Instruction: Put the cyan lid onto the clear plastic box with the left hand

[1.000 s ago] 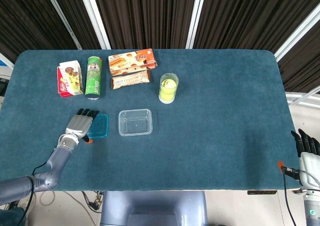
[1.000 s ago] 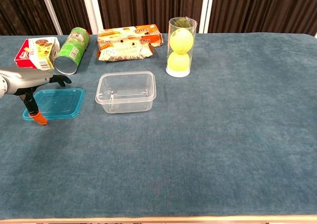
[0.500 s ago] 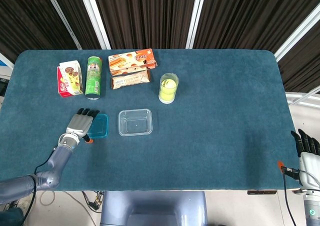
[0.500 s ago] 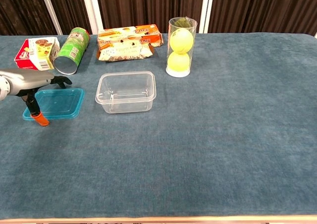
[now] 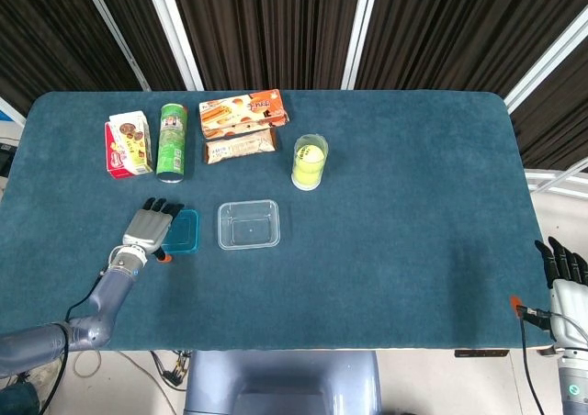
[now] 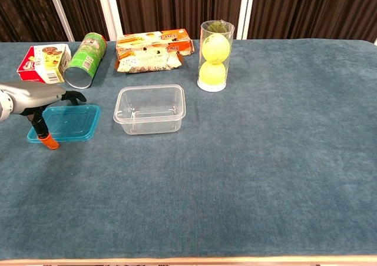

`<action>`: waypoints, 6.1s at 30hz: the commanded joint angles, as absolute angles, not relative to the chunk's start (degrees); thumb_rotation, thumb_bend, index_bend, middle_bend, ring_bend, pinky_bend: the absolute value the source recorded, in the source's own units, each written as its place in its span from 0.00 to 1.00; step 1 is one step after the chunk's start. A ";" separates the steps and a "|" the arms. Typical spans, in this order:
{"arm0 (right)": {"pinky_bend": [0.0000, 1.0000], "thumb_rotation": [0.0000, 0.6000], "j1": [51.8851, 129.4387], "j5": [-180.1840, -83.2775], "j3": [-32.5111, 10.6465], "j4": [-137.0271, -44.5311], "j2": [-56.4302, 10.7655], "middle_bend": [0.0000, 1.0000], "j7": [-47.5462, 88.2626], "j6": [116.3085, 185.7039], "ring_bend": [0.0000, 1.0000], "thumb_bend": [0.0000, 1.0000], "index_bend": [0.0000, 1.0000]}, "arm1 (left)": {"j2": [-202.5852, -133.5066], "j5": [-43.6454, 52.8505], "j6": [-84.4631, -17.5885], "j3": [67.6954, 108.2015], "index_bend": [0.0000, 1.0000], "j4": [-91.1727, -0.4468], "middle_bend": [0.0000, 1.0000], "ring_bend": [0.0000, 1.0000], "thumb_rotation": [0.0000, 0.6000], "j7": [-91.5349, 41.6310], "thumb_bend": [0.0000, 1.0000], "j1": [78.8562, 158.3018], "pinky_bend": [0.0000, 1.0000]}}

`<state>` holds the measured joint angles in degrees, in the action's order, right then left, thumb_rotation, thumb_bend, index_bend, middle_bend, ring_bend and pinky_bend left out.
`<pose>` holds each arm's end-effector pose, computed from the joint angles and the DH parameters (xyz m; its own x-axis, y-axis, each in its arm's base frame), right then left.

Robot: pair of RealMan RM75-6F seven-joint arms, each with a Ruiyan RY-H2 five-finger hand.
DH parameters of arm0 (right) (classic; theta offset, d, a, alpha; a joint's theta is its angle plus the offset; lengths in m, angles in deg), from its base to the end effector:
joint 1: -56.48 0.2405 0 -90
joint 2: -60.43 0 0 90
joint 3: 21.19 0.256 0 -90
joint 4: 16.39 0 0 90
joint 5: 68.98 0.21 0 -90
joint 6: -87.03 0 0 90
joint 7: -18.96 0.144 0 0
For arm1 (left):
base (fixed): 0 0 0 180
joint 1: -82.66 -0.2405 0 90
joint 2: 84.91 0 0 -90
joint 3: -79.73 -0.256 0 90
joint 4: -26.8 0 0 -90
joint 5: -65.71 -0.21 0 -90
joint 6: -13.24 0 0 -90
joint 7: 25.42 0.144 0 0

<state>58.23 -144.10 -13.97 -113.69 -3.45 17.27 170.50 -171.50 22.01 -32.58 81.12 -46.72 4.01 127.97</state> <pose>-0.3240 -0.1760 0.1680 0.3224 0.0171 0.9464 -0.9263 0.2115 0.3117 -0.2478 0.3615 -0.0089 0.6242 0.4484 0.6397 0.7671 -0.1967 -0.6106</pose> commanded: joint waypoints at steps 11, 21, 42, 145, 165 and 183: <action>0.00 1.00 58.23 -143.97 -13.94 -113.77 -3.47 0.00 17.25 170.45 0.00 0.29 0.10 | -170.02 22.09 -33.03 81.87 0.14 -48.54 0.46 0.01 1.00 2.88 0.26 127.35 0.00; 0.00 1.00 58.22 -143.90 -13.91 -113.89 -3.42 0.00 17.35 170.44 0.00 0.29 0.10 | -169.79 21.91 -33.41 82.36 0.14 -48.98 0.46 0.01 1.00 2.26 0.26 127.07 0.00; 0.00 1.00 58.17 -143.78 -13.80 -113.98 -3.41 0.00 17.50 170.55 0.00 0.29 0.10 | -157.52 22.10 -36.52 86.64 0.15 -66.99 0.46 0.01 1.00 1.41 0.26 128.01 0.00; 0.00 1.00 58.26 -140.37 -12.69 -115.56 -2.05 0.00 21.16 168.43 0.00 0.29 0.10 | -177.38 57.63 -52.14 93.61 0.16 -66.80 0.43 0.01 1.00 24.03 0.25 150.52 0.00; 0.00 1.00 58.26 -140.45 -12.74 -115.51 -2.09 0.00 21.12 168.47 0.00 0.29 0.10 | -179.18 56.24 -53.81 93.87 0.16 -65.12 0.43 0.01 1.00 25.99 0.25 149.72 0.00; 0.00 1.00 58.28 -140.53 -12.76 -115.47 -2.09 0.00 21.13 168.46 0.00 0.29 0.10 | -180.53 55.93 -53.46 94.65 0.16 -64.63 0.43 0.01 1.00 27.30 0.25 149.46 0.00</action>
